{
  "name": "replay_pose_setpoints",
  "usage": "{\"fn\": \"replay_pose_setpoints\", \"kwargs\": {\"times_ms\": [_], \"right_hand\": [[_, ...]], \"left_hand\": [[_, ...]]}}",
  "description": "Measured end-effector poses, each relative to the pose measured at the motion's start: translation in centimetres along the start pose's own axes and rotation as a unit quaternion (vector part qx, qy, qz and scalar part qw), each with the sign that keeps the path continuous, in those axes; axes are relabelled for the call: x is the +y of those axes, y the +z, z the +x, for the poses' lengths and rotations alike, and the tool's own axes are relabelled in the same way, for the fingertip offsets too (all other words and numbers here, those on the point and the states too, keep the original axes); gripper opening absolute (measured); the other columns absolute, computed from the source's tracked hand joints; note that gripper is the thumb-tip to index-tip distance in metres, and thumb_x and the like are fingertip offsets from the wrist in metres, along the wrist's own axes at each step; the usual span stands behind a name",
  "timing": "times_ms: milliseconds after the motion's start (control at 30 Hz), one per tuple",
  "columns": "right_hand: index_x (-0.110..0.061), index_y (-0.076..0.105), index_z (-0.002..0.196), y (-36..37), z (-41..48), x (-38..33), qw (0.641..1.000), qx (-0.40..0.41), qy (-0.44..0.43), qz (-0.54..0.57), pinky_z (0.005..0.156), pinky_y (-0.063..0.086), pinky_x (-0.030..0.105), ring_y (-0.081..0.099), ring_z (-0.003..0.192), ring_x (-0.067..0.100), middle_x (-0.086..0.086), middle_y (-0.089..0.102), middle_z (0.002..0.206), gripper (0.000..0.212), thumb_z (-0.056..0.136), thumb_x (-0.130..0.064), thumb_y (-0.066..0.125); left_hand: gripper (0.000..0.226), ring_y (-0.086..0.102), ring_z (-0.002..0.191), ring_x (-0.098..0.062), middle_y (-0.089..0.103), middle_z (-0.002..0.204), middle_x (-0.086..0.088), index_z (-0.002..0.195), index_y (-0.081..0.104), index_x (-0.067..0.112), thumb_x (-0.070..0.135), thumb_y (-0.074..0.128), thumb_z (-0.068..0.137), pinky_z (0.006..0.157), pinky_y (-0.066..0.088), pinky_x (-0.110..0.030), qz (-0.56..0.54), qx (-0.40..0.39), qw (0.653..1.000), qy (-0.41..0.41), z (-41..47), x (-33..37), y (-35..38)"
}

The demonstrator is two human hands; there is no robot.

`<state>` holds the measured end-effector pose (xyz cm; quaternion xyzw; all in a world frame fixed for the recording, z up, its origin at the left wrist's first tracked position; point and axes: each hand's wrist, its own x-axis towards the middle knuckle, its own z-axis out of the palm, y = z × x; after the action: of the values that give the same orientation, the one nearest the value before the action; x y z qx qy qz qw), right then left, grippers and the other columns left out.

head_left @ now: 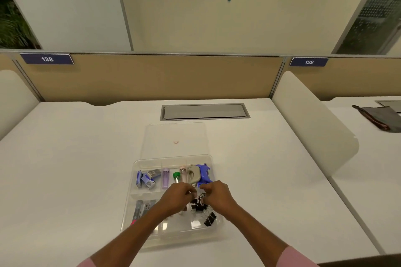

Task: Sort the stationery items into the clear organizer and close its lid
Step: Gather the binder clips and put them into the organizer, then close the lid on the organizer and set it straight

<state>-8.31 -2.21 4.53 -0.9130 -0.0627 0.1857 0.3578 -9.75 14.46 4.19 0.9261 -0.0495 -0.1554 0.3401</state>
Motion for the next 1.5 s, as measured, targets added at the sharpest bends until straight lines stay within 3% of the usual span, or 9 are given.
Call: {"fn": "replay_pose_setpoints", "kwargs": {"times_ms": [133, 300, 567, 767, 900, 1033, 1167, 1367, 1500], "right_hand": [[-0.013, 0.074, 0.11, -0.1, 0.7, -0.7, 0.999, 0.043, -0.004, 0.031, 0.063, 0.044, 0.008, 0.059, 0.069, 0.007, 0.004, 0.073, 0.087, 0.033, 0.079, -0.006, 0.067], [-0.009, 0.076, 0.103, -1.7, 2.9, -1.9, 0.989, 0.099, 0.007, 0.107, 0.083, 0.054, 0.023, 0.067, 0.088, 0.011, 0.005, 0.075, 0.1, 0.023, 0.081, -0.011, 0.069], [-0.008, 0.076, 0.083, -5.1, 9.0, -3.5, 0.981, 0.114, 0.024, 0.157, 0.066, 0.051, 0.018, 0.065, 0.072, 0.012, 0.002, 0.073, 0.083, 0.012, 0.085, -0.012, 0.064], [0.004, 0.072, 0.085, -6.5, 14.6, -3.6, 0.983, 0.113, 0.021, 0.141, 0.08, 0.056, 0.033, 0.069, 0.088, 0.024, 0.013, 0.074, 0.091, 0.019, 0.087, -0.014, 0.064], [0.007, 0.067, 0.081, -6.2, 17.2, -3.1, 0.989, 0.087, 0.04, 0.112, 0.082, 0.054, 0.037, 0.068, 0.089, 0.028, 0.016, 0.072, 0.088, 0.026, 0.086, -0.018, 0.064], [-0.014, 0.042, 0.053, -6.0, 19.4, -2.9, 0.993, 0.077, 0.059, 0.06, 0.062, 0.04, 0.027, 0.053, 0.066, 0.02, -0.003, 0.048, 0.058, 0.038, 0.085, -0.015, 0.062], [-0.014, 0.028, 0.05, -5.7, 21.6, -3.1, 0.995, 0.065, 0.069, 0.031, 0.061, 0.031, 0.027, 0.034, 0.05, 0.015, 0.0, 0.033, 0.052, 0.043, 0.081, -0.011, 0.059], [-0.007, 0.045, 0.089, -4.1, 23.2, -3.6, 0.991, 0.03, 0.13, 0.012, 0.084, 0.043, 0.036, 0.056, 0.103, 0.033, 0.01, 0.053, 0.092, 0.032, 0.083, -0.031, 0.066], [-0.006, 0.048, 0.097, -3.5, 24.0, -3.8, 0.984, 0.035, 0.169, 0.043, 0.089, 0.047, 0.039, 0.054, 0.11, 0.035, 0.01, 0.055, 0.094, 0.038, 0.082, -0.034, 0.07]], "left_hand": [[0.028, 0.063, 0.08, -0.009, 0.07, 0.104, 0.0, 0.116, 0.065, 0.016, 0.029, 0.057, 0.092, 0.078, 0.053, -0.028, -0.009, 0.082, 0.997, -0.01, 0.3, -0.6, -1.1], [0.031, 0.063, 0.099, -0.016, 0.068, 0.115, -0.004, 0.119, 0.063, 0.012, 0.023, 0.059, 0.09, 0.086, 0.046, -0.026, -0.055, 0.16, 0.985, -0.03, 2.1, -1.2, -3.5], [0.036, 0.062, 0.108, -0.024, 0.066, 0.121, -0.008, 0.123, 0.06, 0.011, 0.024, 0.054, 0.09, 0.091, 0.046, -0.033, -0.031, 0.256, 0.958, -0.128, 7.3, -2.9, -6.9], [0.039, 0.06, 0.111, -0.027, 0.068, 0.117, -0.011, 0.126, 0.056, 0.008, 0.023, 0.05, 0.091, 0.093, 0.044, -0.032, 0.045, 0.241, 0.954, -0.176, 11.5, -5.4, -9.3], [0.021, 0.064, 0.096, -0.03, 0.07, 0.103, -0.013, 0.097, 0.06, 0.008, 0.024, 0.049, 0.088, 0.078, 0.045, -0.031, 0.106, 0.229, 0.947, -0.198, 13.6, -7.6, -10.8], [0.019, 0.063, 0.085, -0.031, 0.067, 0.089, -0.01, 0.081, 0.054, 0.007, 0.025, 0.048, 0.085, 0.069, 0.041, -0.03, 0.142, 0.215, 0.938, -0.23, 14.9, -9.5, -12.5], [0.021, 0.059, 0.095, -0.034, 0.065, 0.102, -0.013, 0.089, 0.053, 0.007, 0.027, 0.048, 0.085, 0.081, 0.044, -0.034, 0.134, 0.187, 0.933, -0.277, 15.7, -10.4, -13.9], [0.072, 0.053, 0.114, -0.035, 0.055, 0.122, -0.016, 0.122, 0.045, 0.005, 0.066, 0.05, 0.083, 0.097, 0.042, -0.045, 0.114, 0.121, 0.925, -0.341, 16.2, -12.2, -13.2], [0.083, 0.055, 0.112, -0.033, 0.057, 0.122, -0.015, 0.124, 0.042, 0.003, 0.072, 0.048, 0.08, 0.096, 0.045, -0.043, 0.06, 0.116, 0.925, -0.358, 16.6, -13.2, -12.8]]}}
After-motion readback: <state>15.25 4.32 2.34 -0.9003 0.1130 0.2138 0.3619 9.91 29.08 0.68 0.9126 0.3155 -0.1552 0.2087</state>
